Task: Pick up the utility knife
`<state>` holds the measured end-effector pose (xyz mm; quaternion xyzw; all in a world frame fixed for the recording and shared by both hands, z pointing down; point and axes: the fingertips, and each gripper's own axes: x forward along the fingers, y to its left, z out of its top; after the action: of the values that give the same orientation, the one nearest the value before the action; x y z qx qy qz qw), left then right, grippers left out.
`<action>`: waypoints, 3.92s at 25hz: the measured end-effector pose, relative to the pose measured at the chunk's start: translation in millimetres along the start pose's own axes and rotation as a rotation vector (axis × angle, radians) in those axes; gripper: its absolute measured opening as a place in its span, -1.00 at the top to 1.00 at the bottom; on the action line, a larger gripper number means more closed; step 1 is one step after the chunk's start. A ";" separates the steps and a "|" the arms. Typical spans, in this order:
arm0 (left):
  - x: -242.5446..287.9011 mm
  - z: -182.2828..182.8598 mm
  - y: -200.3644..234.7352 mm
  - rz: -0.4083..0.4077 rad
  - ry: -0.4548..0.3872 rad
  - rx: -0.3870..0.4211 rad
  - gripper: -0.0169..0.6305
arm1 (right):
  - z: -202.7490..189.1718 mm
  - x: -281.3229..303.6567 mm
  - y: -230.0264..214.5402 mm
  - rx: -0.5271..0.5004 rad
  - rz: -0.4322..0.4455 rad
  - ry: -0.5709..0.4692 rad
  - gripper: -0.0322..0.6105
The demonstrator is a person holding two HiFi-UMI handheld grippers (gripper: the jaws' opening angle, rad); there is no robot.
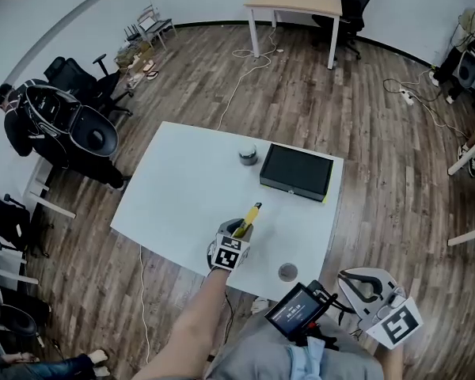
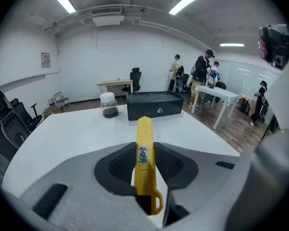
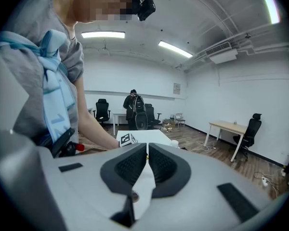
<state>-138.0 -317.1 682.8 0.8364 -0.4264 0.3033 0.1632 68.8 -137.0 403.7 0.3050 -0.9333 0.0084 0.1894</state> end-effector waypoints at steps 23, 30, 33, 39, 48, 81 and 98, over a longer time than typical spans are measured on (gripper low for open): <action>-132.9 141.9 -86.4 -0.174 -0.415 -0.039 0.57 | 9.8 11.0 -12.4 -0.001 -0.016 -0.094 0.81; -178.3 156.2 -93.5 -0.207 -0.468 -0.013 0.57 | 21.3 13.3 -1.2 -0.002 -0.022 -0.101 0.81; -184.8 165.2 -101.5 -0.227 -0.484 0.006 0.57 | 18.2 12.2 -6.2 -0.001 -0.019 -0.101 0.81; -208.7 187.1 -111.0 -0.243 -0.525 0.029 0.57 | 19.7 12.0 -11.9 -0.009 -0.016 -0.101 0.81; -227.3 204.7 -128.3 -0.274 -0.567 0.078 0.57 | 18.2 10.7 -13.9 -0.016 -0.015 -0.098 0.81; -231.5 207.4 -149.0 -0.311 -0.575 0.088 0.57 | 18.4 -8.5 -12.3 -0.051 -0.062 -0.069 0.82; -223.7 210.3 -149.1 -0.320 -0.569 0.097 0.56 | 14.4 -6.4 -17.4 -0.061 -0.072 -0.055 0.82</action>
<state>-40.6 -204.5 375.7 0.9508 -0.3030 0.0478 0.0431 78.5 -149.4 386.4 0.3324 -0.9265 -0.0350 0.1732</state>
